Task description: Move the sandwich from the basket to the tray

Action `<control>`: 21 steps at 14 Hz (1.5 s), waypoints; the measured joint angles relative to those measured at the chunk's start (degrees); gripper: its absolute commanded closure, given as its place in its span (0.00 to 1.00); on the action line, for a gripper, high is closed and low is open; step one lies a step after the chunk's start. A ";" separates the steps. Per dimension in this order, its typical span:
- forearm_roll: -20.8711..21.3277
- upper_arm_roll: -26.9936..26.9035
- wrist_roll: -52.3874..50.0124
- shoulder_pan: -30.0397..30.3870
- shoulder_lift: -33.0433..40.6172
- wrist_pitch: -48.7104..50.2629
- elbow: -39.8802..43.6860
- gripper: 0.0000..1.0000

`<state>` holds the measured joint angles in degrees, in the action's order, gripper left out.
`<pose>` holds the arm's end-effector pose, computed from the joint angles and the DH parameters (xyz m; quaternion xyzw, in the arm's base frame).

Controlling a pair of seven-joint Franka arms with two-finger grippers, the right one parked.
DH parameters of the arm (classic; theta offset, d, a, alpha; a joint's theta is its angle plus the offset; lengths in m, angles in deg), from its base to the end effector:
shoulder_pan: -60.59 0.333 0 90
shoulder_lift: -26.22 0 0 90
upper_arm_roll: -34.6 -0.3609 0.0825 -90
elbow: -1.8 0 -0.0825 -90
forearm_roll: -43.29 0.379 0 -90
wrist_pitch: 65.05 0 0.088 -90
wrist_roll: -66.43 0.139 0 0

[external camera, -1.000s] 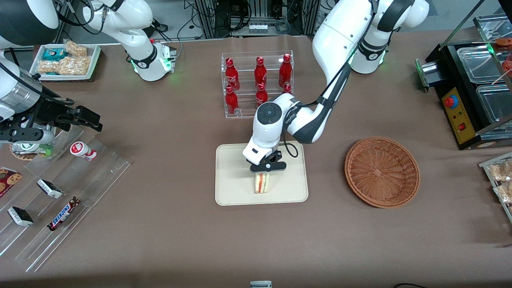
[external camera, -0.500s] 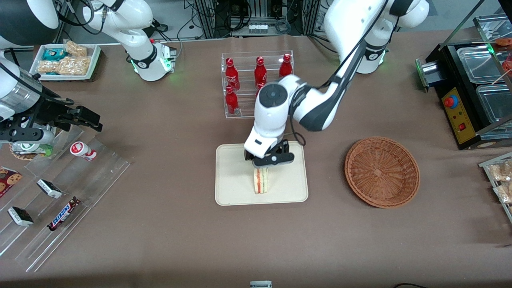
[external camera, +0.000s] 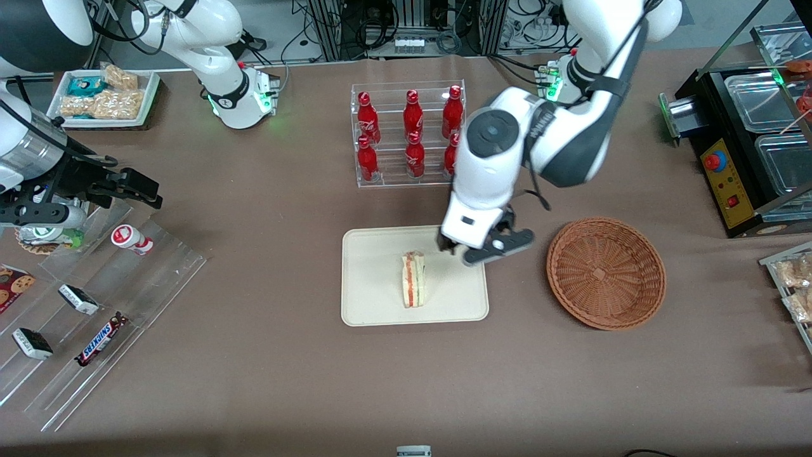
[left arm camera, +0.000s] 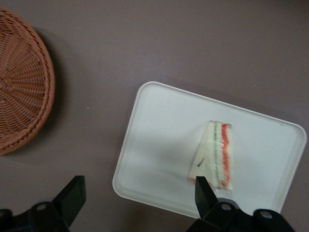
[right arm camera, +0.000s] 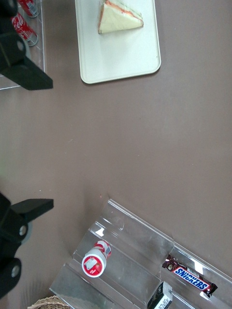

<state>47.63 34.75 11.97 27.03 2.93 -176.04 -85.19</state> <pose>0.5802 -0.3779 0.4403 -0.9853 -0.1669 -0.0287 0.0208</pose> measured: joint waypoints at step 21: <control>-2.71 -0.06 56.37 31.78 26.04 18.24 -11.84 0.00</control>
<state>44.92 34.68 68.34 58.81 28.97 -157.81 -97.03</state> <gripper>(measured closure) 0.000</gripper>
